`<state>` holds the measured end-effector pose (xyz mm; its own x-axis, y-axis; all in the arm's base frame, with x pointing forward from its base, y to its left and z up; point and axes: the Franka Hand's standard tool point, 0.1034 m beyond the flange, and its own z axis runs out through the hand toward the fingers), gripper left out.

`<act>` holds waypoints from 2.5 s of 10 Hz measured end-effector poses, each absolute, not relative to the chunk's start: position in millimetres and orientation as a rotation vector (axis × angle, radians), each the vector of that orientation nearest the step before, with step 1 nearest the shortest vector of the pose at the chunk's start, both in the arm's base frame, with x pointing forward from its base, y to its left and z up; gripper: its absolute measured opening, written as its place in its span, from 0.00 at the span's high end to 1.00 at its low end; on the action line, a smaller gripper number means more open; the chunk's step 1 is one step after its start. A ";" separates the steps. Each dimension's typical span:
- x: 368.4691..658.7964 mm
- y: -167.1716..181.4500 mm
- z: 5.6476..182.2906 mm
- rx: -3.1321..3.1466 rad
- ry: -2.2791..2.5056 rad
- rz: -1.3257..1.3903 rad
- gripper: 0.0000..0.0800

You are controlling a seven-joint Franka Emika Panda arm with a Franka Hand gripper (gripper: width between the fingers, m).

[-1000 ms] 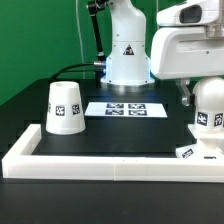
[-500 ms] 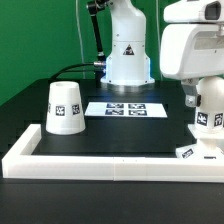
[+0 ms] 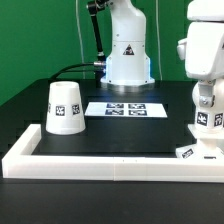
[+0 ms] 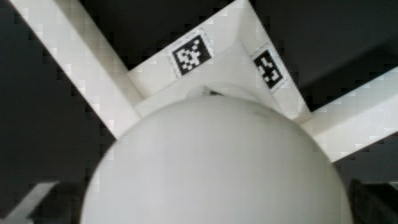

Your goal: Assemble lamp

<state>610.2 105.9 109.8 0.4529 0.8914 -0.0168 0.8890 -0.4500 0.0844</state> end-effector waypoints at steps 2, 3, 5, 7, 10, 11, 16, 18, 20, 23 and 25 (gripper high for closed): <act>610.7 101.4 110.1 2.472 1.787 0.011 0.13; 611.0 100.4 109.8 2.435 1.830 0.005 0.13; 611.1 99.8 109.8 2.444 1.818 0.006 0.28; 611.1 99.5 109.8 2.479 1.770 0.008 0.28; 610.9 95.0 109.6 2.648 1.519 0.023 0.28; 610.8 95.6 109.5 2.712 1.403 0.031 0.28; 609.5 96.8 109.5 2.975 0.740 0.054 0.28; 607.1 97.7 110.1 3.033 0.496 0.039 0.28; 607.6 95.1 111.6 3.061 0.282 0.047 0.28; 608.5 92.3 113.3 3.073 0.087 0.058 0.28; 609.0 90.3 114.0 3.074 -0.006 0.063 0.28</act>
Offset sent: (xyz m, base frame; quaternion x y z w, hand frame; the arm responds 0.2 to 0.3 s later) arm 0.0000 0.0000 0.0000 0.0000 0.0000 0.0000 1.0000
